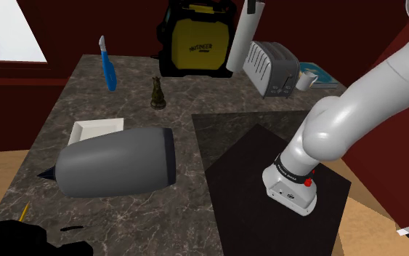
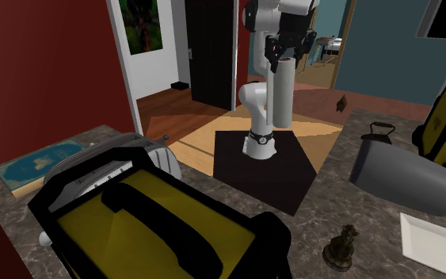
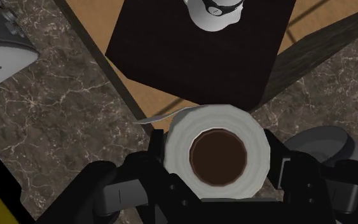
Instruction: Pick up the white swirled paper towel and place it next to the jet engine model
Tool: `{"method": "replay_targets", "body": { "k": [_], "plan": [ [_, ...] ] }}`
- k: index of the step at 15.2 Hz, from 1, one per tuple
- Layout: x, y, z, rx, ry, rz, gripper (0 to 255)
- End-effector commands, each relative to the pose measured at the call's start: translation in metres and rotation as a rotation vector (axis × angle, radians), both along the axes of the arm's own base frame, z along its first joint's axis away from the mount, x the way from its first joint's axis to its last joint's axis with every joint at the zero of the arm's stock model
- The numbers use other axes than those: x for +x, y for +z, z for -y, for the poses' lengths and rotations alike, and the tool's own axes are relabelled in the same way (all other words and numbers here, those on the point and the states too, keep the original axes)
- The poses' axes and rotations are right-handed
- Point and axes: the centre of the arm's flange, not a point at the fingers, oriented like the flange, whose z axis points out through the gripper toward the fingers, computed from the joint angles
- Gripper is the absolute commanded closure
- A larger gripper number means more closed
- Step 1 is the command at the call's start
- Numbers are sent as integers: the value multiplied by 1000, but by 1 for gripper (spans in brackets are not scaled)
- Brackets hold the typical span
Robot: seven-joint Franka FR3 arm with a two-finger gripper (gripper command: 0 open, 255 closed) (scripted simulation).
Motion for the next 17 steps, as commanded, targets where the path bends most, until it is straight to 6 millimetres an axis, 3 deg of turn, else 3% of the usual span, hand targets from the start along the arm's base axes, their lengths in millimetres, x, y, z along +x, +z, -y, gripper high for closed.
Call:
{"method": "replay_targets", "body": {
  "k": [1,17],
  "plan": [
    [-7,-2,-26,-1,-2,0,255],
    [-60,-1,-231,-1,-2,0,255]
  ]
}}
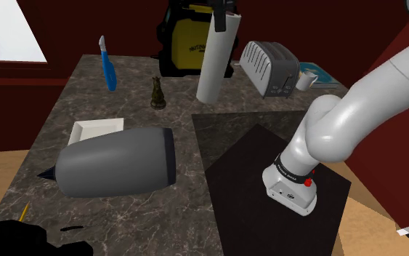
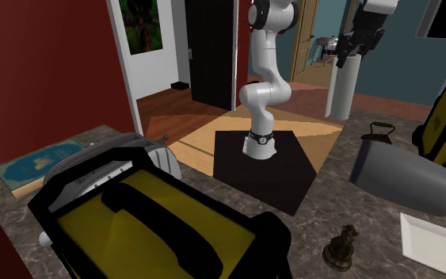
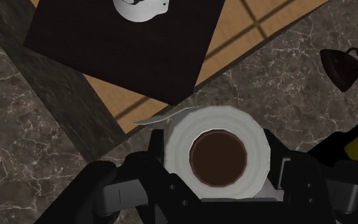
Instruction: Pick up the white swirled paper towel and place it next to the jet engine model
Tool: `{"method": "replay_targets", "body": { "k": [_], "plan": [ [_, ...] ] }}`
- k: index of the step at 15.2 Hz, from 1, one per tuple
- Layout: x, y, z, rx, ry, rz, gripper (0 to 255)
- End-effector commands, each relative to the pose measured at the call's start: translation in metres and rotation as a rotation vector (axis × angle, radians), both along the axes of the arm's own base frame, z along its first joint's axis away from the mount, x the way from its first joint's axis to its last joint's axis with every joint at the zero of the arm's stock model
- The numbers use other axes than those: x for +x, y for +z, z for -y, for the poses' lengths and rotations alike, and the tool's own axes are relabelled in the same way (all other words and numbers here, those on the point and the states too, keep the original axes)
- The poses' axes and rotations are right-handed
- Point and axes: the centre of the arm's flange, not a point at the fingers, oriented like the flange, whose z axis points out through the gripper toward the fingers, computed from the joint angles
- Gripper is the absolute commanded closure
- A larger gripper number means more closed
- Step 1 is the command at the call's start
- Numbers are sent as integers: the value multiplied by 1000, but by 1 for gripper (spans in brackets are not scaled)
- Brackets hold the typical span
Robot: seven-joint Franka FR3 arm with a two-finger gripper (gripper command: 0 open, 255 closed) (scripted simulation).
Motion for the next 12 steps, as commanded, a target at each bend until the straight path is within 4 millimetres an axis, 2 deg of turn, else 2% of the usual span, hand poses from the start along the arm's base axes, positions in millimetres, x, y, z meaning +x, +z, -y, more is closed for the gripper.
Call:
{"method": "replay_targets", "body": {
  "k": [1,12],
  "plan": [
    [-6,-2,-25,0,-2,-1,255],
    [-42,-2,-166,0,-2,-1,255]
  ]
}}
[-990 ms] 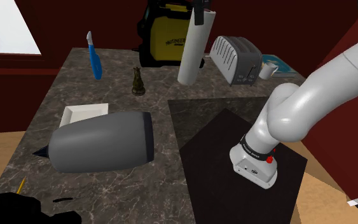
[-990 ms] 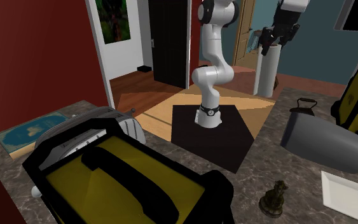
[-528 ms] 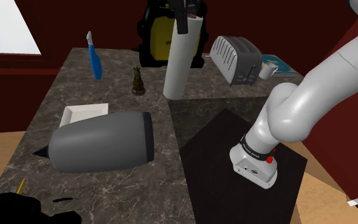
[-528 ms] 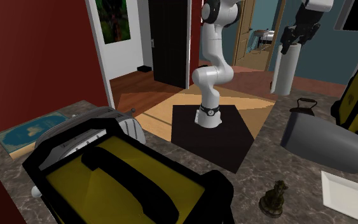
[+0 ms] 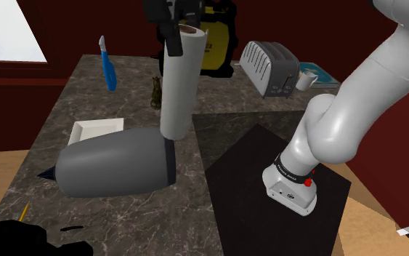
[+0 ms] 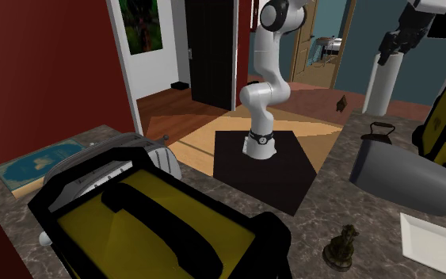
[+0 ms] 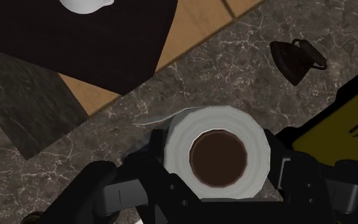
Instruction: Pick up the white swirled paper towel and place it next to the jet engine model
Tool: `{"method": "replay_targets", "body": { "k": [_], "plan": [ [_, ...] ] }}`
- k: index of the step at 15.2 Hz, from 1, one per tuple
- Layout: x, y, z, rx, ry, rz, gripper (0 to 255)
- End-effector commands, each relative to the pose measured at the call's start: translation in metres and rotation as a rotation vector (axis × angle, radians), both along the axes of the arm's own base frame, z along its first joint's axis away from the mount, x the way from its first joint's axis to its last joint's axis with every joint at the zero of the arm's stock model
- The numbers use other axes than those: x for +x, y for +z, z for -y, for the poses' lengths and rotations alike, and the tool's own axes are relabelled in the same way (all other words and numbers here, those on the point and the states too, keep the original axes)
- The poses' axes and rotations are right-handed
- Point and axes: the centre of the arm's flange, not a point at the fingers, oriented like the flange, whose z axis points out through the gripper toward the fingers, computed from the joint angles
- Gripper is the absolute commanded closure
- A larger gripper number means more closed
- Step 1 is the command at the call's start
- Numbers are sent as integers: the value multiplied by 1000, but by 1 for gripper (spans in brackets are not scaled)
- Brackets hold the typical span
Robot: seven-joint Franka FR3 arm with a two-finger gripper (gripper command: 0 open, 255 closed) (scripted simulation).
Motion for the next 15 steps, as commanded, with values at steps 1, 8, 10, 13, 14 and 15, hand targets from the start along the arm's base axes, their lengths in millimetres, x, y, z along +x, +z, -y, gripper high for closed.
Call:
{"method": "replay_targets", "body": {
  "k": [1,8,10,13,14,15],
  "plan": [
    [-8,-1,-25,0,-2,0,255],
    [-27,-6,-97,0,-2,0,255],
    [-27,-17,-97,0,-2,0,255],
    [-27,-33,-97,0,-2,0,255],
    [-27,-38,-97,0,-2,0,255],
    [-27,-43,-97,0,-2,0,255]
  ]
}}
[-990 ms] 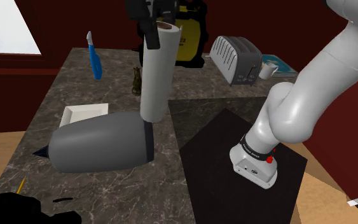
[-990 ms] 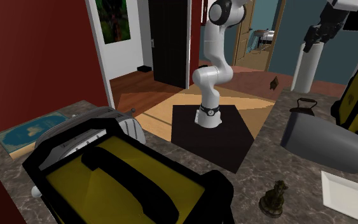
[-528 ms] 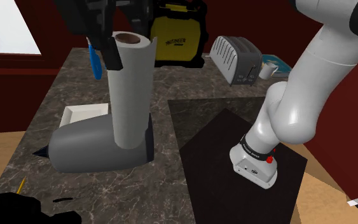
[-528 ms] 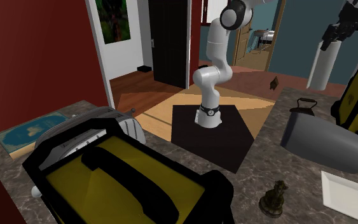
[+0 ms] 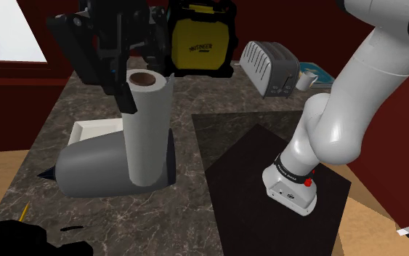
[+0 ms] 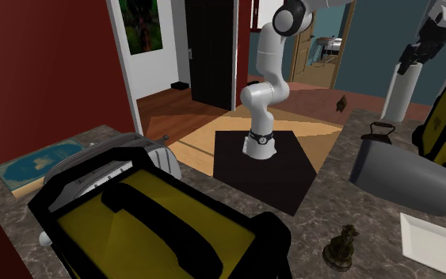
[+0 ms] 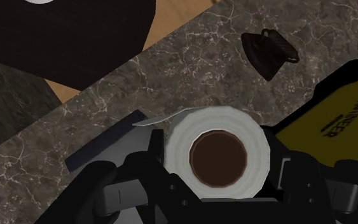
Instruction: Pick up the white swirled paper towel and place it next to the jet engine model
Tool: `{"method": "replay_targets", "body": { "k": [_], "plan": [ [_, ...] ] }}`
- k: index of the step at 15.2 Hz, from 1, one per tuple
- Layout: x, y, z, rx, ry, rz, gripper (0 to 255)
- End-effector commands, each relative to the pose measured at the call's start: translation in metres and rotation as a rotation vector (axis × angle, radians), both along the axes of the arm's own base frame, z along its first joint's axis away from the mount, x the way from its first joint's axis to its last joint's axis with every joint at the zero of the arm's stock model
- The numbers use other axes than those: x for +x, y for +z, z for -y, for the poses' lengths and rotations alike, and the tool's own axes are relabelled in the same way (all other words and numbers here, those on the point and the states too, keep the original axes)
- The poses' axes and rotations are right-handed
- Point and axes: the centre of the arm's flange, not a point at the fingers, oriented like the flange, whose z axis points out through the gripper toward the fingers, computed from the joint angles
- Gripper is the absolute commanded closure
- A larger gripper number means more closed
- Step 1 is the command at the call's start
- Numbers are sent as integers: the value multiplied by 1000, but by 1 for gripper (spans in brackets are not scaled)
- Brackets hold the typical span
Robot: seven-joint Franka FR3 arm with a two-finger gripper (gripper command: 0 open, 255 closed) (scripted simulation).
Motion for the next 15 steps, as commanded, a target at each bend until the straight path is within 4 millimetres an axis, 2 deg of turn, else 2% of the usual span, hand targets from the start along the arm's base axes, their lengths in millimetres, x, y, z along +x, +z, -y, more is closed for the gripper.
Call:
{"method": "replay_targets", "body": {
  "k": [1,15],
  "plan": [
    [0,-11,0,0,0,0,255],
    [0,-85,0,0,0,0,255]
  ]
}}
